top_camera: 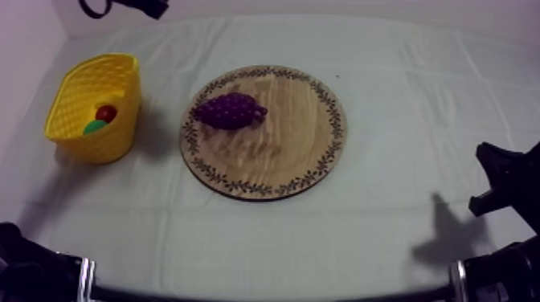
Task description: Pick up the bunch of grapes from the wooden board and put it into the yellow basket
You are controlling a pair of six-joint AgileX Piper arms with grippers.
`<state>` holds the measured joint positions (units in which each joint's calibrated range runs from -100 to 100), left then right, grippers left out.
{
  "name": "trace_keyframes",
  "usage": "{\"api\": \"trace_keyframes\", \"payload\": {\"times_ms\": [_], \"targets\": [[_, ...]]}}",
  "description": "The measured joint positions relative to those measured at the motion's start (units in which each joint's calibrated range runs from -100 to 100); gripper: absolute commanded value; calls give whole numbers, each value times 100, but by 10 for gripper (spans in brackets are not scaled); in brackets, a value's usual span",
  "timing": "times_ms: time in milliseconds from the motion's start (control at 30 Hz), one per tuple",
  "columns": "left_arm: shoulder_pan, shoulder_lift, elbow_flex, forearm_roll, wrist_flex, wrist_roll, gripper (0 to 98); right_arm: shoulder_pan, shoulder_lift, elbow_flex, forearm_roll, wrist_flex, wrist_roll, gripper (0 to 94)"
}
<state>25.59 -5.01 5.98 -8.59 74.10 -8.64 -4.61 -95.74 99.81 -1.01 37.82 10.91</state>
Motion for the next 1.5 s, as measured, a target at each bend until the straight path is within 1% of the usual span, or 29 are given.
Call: {"api": "trace_keyframes", "payload": {"times_ms": [133, 300, 400, 467, 500, 533, 700, 767, 800, 833, 900, 1033, 1233, 1367, 1500], "targets": [[120, 434, -155, -72, 125, -43, 0, 0, 0, 0, 0, 0, 0, 4], [172, 838, -258, -95, 168, -60, 0, 0, 0, 0, 0, 0, 0, 4], [189, 999, -218, -83, 192, -126, 2, 0, 0, 0, 0, 0, 0, 4], [193, 1048, -138, -63, 212, -211, 46, 0, 0, 0, 0, 0, 0, 4], [193, 1065, -108, -62, 230, -242, 83, 0, 0, 0, 0, 0, 0, 4], [198, 1084, -91, -62, 228, -251, 144, 0, 0, 0, 0, 0, 0, 4], [191, 1145, -54, -82, 445, -149, 563, 0, 0, 0, 0, 0, 0, 4], [172, 1162, -34, -72, 571, -147, 730, 0, 0, 0, 0, 0, 0, 4], [163, 1168, -26, -61, 629, -164, 799, 0, 0, 0, 0, 0, 0, 4], [163, 1186, -26, -47, 706, -172, 848, 0, 0, 0, 0, 0, 0, 4], [159, 1210, -20, -13, 848, -231, 906, 0, 0, 0, 0, 0, 0, 4], [151, 1252, -66, 58, 975, -359, 949, 0, 0, 0, 0, 0, 0, 4], [125, 1361, -9, 187, 938, -510, 961, 0, 0, 0, 0, 0, 0, 4], [133, 1491, 169, 218, 641, -549, 962, 0, 0, 0, 0, 0, 0, 4], [149, 1734, 428, 235, 191, -574, 960, 0, 0, 0, 0, 0, 0, 4]]}}
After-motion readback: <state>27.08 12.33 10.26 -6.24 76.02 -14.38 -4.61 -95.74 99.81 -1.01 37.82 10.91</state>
